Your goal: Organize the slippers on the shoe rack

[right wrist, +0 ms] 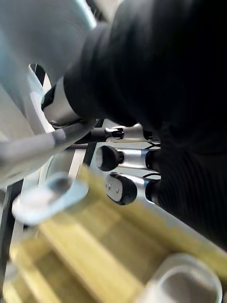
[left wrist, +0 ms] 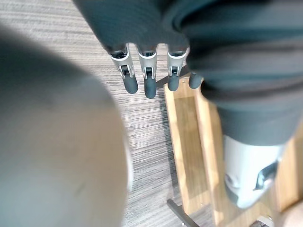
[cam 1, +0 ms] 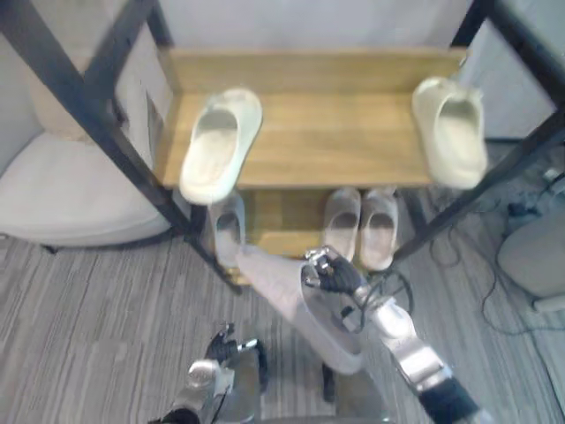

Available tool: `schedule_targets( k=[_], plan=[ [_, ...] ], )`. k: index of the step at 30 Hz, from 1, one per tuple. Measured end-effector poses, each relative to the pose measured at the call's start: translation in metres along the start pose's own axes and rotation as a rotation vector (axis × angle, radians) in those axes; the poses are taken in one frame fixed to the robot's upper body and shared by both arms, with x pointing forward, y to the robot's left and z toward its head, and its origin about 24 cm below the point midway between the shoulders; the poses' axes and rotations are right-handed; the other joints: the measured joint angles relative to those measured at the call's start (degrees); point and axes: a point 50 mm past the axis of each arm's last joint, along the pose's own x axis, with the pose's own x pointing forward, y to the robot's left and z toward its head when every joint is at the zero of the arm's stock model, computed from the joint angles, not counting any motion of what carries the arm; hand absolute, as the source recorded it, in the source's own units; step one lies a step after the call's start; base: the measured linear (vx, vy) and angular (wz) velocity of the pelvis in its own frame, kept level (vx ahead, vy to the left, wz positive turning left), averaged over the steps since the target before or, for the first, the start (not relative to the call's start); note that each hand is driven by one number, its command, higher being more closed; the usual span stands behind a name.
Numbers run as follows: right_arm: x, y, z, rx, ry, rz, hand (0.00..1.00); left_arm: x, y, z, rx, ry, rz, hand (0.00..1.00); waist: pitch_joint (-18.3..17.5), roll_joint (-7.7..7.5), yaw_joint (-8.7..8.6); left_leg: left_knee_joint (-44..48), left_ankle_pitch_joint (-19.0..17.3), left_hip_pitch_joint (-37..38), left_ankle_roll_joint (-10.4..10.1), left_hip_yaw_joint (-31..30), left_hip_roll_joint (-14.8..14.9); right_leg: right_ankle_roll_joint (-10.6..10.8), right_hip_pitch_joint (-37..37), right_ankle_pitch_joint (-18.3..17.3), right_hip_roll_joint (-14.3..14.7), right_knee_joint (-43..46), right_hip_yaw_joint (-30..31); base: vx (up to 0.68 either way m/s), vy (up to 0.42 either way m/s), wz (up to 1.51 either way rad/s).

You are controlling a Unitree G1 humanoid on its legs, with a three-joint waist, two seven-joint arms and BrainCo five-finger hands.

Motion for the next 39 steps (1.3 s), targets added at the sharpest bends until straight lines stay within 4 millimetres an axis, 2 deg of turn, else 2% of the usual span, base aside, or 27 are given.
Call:
schedule_targets(
  k=[3, 5, 7, 10, 11, 12, 14, 15, 16, 20, 23, 26, 33, 38, 39],
  plan=[
    [0.012, -0.015, 0.004, -0.077, -0.016, -0.041, 1.0, 0.002, 0.001, 0.015, -0.023, -0.073, 0.021, 0.0, 1.61, 0.73, 0.34, 3.98, -0.37, -5.37, 0.1, -0.31, -0.12, -0.12, -5.61, -1.41, -0.84, 5.18, -0.13, -0.19, 0.03, 0.13],
    [0.024, -0.031, 0.012, -0.121, -0.046, -0.095, 1.0, 0.003, 0.003, 0.026, -0.05, -0.123, 0.027, 0.0, 3.27, 1.72, 0.47, 7.18, -0.69, -9.51, 0.22, -0.95, 0.05, -0.34, -9.41, -2.22, -1.11, 8.63, -0.42, -0.16, 0.042, 0.09],
    [0.034, -0.045, 0.021, -0.145, -0.076, -0.165, 1.0, 0.003, 0.007, 0.035, -0.074, -0.16, 0.04, 0.0, 3.63, 1.95, 0.9, 10.73, -1.68, -13.74, 0.24, -1.12, 0.41, -0.6, -13.8, -3.25, -1.45, 12.42, -0.45, -0.12, 0.05, 0.0],
    [0.052, -0.081, 0.043, -0.21, -0.138, -0.31, 1.0, 0.005, 0.012, 0.057, -0.108, -0.243, 0.063, 0.0, 4.89, 2.94, 1.43, 18.23, -3.5, -21.65, 0.53, -2.14, 0.81, -0.85, -21.15, -5.15, -1.87, 19.91, -0.62, -0.1, 0.056, 0.05],
    [0.055, -0.085, 0.046, -0.221, -0.144, -0.327, 1.0, 0.005, 0.013, 0.06, -0.113, -0.254, 0.067, 0.0, 4.98, 3.0, 1.55, 19.26, -3.65, -22.74, 0.58, -2.31, 0.9, -0.78, -22.19, -5.41, -1.87, 20.97, -0.61, -0.1, 0.067, 0.05],
    [0.063, -0.1, 0.056, -0.241, -0.164, -0.389, 1.0, 0.006, 0.017, 0.072, -0.132, -0.296, 0.08, 0.0, 5.3, 3.07, 2.04, 23.23, -4.53, -26.79, 1.02, -2.85, 1.2, -0.88, -26.06, -6.67, -1.98, 24.92, -0.6, -0.07, 0.043, 0.01],
    [0.071, -0.116, 0.068, -0.259, -0.185, -0.457, 1.0, 0.006, 0.021, 0.087, -0.165, -0.347, 0.093, 0.0, 6.05, 2.82, 2.79, 26.91, -5.56, -30.73, 1.11, -2.98, 1.32, -0.91, -30.16, -7.98, -2.36, 29.15, -0.2, -0.09, 0.045, 0.0],
    [0.072, -0.119, 0.07, -0.263, -0.191, -0.469, 1.0, 0.006, 0.022, 0.089, -0.171, -0.355, 0.098, 0.0, 6.07, 2.81, 2.96, 27.54, -5.75, -31.64, 1.15, -3.02, 1.31, -0.88, -31.05, -8.32, -2.5, 29.93, -0.16, -0.08, 0.031, 0.03],
    [0.075, -0.127, 0.081, -0.267, -0.219, -0.511, 1.0, 0.005, 0.028, 0.092, -0.189, -0.366, 0.126, 0.0, 6.37, 2.76, 3.27, 29.69, -6.08, -34.42, 1.12, -3.21, 1.3, -0.85, -33.82, -9.14, -2.84, 32.48, -0.07, -0.04, 0.012, 0.03],
    [0.079, -0.145, 0.103, -0.234, -0.277, -0.637, 1.0, 0.005, 0.036, 0.081, -0.239, -0.313, 0.183, 0.0, 7.94, 1.6, 4.7, 33.12, -7.07, -39.82, 0.75, -3.75, 1.38, -0.88, -39.36, -10.82, -3.4, 36.85, -0.19, -0.02, -0.004, 0.04],
    [0.077, -0.159, 0.11, -0.208, -0.281, -0.73, 1.0, 0.005, 0.032, 0.075, -0.279, -0.288, 0.191, 0.0, 7.99, 1.51, 5.92, 34.62, -6.99, -42.75, 0.62, -4.3, 1.4, -1.28, -41.91, -11.79, -3.85, 38.91, -0.76, 0.02, -0.033, 0.11],
    [0.078, -0.168, 0.121, -0.17, -0.309, -0.791, 1.0, 0.004, 0.031, 0.074, -0.308, -0.288, 0.204, 0.0, 7.98, 1.48, 6.2, 35.08, -6.8, -43.68, 0.29, -4.28, 1.4, -1.36, -42.93, -12.17, -4.05, 39.72, -0.75, 0.04, -0.033, 0.04],
    [0.081, -0.19, 0.129, -0.071, -0.294, -0.933, 1.0, 0.003, 0.03, 0.073, -0.36, -0.292, 0.214, 0.0, 7.8, 1.43, 6.97, 34.99, -6.99, -44.06, -0.06, -4.79, 1.41, -1.9, -42.97, -12.62, -4.06, 39.74, -1.37, 0.03, -0.023, 0.02],
    [0.085, -0.202, 0.13, -0.016, -0.242, -1.012, 1.0, 0.003, 0.025, 0.075, -0.418, -0.302, 0.203, 0.0, 7.54, 1.3, 8.21, 34.96, -6.68, -44.81, -0.62, -6.12, 0.58, -2.97, -42.97, -13.3, -4.93, 40.45, -2.84, 0.04, -0.031, 0.13],
    [0.086, -0.202, 0.131, -0.013, -0.242, -1.013, 0.0, 0.003, 0.025, 0.075, -0.42, -0.303, 0.202, 0.0, 7.53, 1.29, 8.25, 34.96, -6.66, -44.81, -0.64, -6.15, 0.55, -3.03, -42.97, -13.35, -4.96, 40.53, -2.87, 0.04, -0.048, 0.14]
  ],
)
